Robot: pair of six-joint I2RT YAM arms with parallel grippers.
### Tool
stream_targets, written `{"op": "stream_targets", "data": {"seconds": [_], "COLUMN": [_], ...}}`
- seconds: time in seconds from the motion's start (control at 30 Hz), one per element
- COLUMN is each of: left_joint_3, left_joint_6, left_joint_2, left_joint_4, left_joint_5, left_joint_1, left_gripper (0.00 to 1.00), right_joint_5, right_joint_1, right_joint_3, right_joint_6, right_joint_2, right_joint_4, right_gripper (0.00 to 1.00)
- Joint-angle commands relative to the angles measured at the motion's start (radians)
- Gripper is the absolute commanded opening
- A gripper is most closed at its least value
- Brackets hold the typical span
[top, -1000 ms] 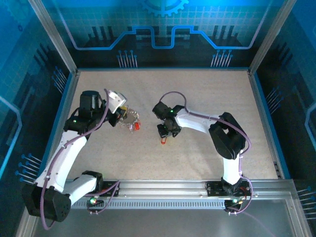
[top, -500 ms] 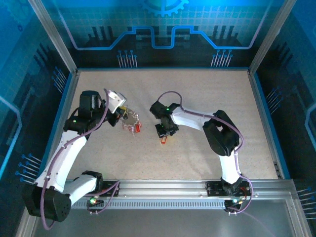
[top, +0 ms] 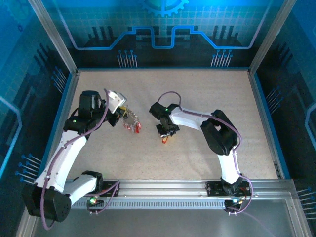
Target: Put the keys on the keyring
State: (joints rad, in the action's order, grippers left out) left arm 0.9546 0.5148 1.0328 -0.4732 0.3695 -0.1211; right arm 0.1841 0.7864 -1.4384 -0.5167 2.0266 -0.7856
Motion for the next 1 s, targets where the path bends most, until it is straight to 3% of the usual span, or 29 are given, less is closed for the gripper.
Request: {"op": "stream_targets", "data": {"seconds": [0.0,0.2,0.5,0.97], "left_joint_3": [0.017,0.009,0.006,0.006], "left_joint_6": [-0.004,-0.001,0.0,0.013], "left_joint_2": [-0.027,-0.039,-0.043,-0.046], "left_joint_4": [0.017,0.015,0.012,0.001], "left_joint_5": [-0.002,-0.003,-0.001,-0.005], "left_joint_1": [0.009,0.009,0.009,0.009], "left_gripper": [0.0,0.0,0.0,0.0], "right_joint_5": [0.037,0.025,-0.106,-0.192], "right_joint_1": [0.008,0.002,-0.027,-0.028], "right_joint_3": [0.018,0.037,0.119,0.183], "right_joint_6": [-0.031,-0.028,0.048,0.095], "right_joint_2": [-0.041,-0.057,-0.096,-0.162], "right_joint_4": [-0.023,0.0,0.141,0.206], "right_gripper": [0.3,0.33,0.25,0.16]}}
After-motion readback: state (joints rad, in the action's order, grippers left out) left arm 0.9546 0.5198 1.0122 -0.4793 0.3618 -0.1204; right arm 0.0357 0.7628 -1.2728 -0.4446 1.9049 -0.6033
